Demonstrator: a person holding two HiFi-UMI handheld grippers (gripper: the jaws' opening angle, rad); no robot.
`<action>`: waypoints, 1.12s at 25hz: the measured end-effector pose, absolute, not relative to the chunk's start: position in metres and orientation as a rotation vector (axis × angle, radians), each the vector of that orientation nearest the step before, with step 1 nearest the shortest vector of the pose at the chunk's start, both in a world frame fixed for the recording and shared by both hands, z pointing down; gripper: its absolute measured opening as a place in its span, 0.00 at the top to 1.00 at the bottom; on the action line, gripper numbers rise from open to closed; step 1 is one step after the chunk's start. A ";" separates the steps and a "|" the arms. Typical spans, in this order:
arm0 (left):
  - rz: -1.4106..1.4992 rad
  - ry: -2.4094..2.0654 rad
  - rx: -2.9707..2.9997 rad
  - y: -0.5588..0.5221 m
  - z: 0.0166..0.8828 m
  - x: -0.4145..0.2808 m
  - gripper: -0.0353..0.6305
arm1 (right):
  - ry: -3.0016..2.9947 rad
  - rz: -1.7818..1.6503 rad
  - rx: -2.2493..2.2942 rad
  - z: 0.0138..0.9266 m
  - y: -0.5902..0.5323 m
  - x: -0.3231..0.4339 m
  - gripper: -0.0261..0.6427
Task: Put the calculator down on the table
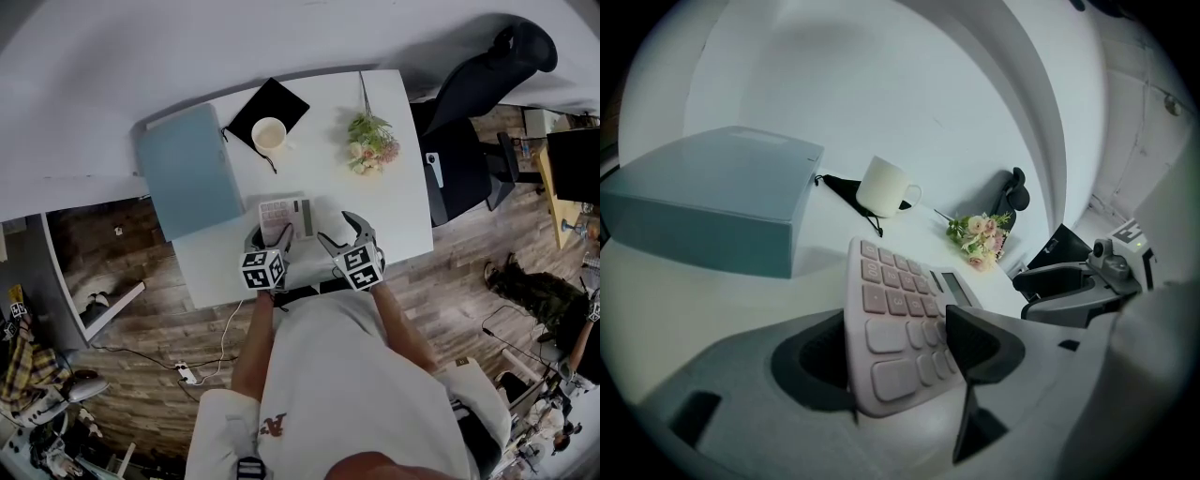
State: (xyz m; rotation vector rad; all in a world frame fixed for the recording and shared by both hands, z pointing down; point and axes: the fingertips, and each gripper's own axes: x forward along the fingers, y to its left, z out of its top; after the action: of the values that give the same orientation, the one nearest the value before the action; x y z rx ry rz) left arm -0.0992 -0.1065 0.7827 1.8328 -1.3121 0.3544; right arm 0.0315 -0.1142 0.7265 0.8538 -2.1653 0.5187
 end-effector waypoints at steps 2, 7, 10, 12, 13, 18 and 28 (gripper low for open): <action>0.366 -1.320 1.833 -0.106 0.783 -0.100 0.47 | -2.166 0.516 0.854 0.726 -0.114 0.031 0.47; 0.393 -1.336 1.829 -0.106 0.784 -0.102 0.45 | -2.165 0.516 0.850 0.726 -0.113 0.029 0.47; 0.402 -1.339 1.828 -0.107 0.784 -0.103 0.44 | -2.165 0.514 0.851 0.726 -0.114 0.028 0.47; 0.410 -1.345 1.828 -0.107 0.784 -0.103 0.44 | -2.165 0.512 0.853 0.725 -0.114 0.028 0.47; 0.415 -1.348 1.828 -0.107 0.783 -0.104 0.43 | -2.165 0.512 0.854 0.724 -0.114 0.028 0.47; 0.432 -1.359 1.824 -0.107 0.784 -0.107 0.41 | -2.166 0.510 0.859 0.723 -0.114 0.026 0.47; 0.473 -1.366 1.831 -0.107 0.784 -0.108 0.40 | -2.162 0.495 0.880 0.717 -0.113 0.025 0.47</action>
State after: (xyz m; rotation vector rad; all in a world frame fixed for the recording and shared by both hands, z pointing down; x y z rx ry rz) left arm -0.1084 -0.1071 0.7845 1.8307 -1.3658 0.4728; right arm 0.0254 -0.1128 0.7170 0.8795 -2.1619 0.4948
